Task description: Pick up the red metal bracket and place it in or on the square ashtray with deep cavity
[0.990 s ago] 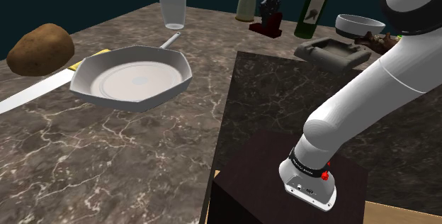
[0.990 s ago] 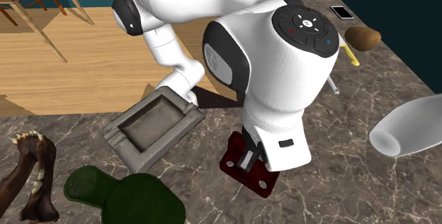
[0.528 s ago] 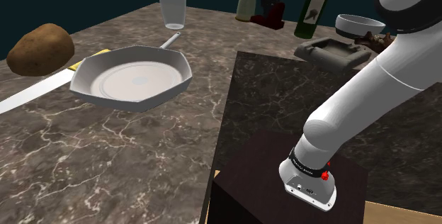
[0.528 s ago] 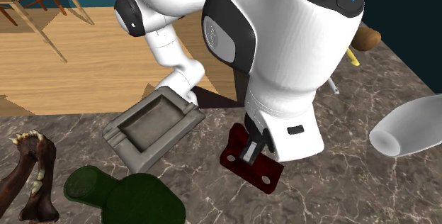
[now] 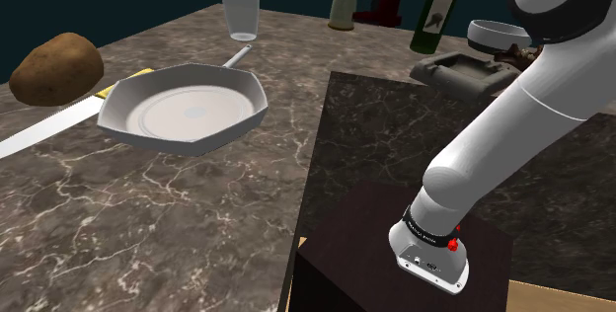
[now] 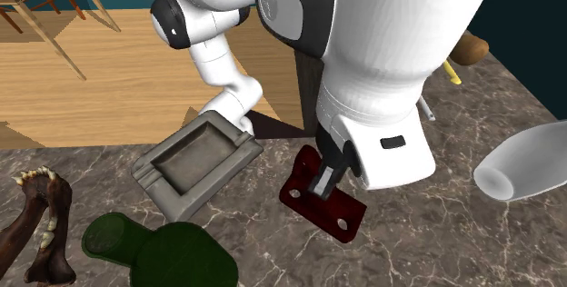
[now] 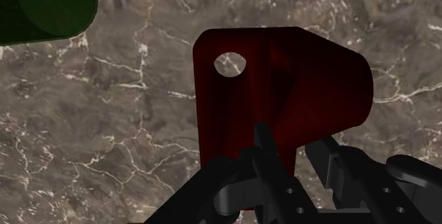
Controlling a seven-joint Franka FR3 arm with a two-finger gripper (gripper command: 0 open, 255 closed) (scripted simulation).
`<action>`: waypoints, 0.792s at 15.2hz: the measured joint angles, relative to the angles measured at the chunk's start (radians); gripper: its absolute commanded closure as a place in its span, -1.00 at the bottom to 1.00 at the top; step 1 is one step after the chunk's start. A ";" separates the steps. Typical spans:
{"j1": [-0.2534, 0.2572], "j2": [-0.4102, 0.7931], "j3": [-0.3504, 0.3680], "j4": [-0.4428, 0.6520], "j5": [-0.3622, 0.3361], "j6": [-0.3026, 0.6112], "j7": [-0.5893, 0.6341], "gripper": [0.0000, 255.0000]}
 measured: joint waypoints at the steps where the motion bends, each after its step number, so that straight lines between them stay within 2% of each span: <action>1: 0.000 0.010 -0.002 0.026 0.002 -0.017 -0.003 1.00; 4: 0.000 0.032 -0.004 0.086 0.007 -0.055 -0.008 1.00; 12: -0.031 -0.214 -0.010 -0.126 -0.065 -0.078 -0.048 1.00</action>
